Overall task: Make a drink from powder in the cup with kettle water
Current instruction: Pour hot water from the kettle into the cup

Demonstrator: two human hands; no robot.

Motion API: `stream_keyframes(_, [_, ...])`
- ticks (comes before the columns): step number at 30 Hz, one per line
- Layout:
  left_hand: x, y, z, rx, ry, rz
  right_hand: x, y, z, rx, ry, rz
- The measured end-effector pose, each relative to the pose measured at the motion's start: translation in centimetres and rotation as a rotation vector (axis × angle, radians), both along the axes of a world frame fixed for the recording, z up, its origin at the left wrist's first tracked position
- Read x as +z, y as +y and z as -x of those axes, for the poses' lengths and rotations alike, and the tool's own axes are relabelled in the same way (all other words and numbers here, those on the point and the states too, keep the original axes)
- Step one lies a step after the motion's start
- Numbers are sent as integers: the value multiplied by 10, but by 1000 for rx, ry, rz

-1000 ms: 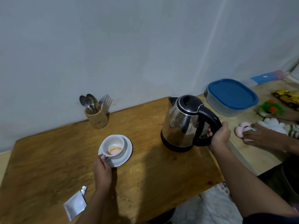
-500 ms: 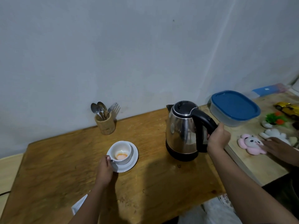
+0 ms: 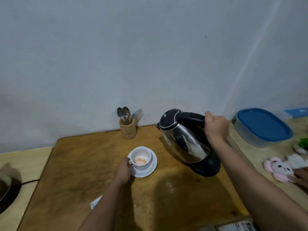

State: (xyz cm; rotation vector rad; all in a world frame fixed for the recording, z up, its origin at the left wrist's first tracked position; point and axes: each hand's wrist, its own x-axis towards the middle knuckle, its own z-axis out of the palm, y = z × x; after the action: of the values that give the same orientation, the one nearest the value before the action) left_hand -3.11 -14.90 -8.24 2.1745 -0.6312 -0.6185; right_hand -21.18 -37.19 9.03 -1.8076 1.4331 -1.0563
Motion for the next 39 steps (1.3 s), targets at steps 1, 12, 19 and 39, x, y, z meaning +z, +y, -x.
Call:
stream_keyframes(1, [-1,0,-1,2,2,-20,-1,2,-5,34,33,5])
stream_keyframes(12, [12,-1,-14,-96,42,-99,-3,31,-52,360,331,51])
stream_keyframes(19, [13,0,-16,-102,26,-100,1,44,-76,442,497,142])
stream_keyframes(39, [12,-5,-14,-51,3,-151,9,62,-105,556,657,289])
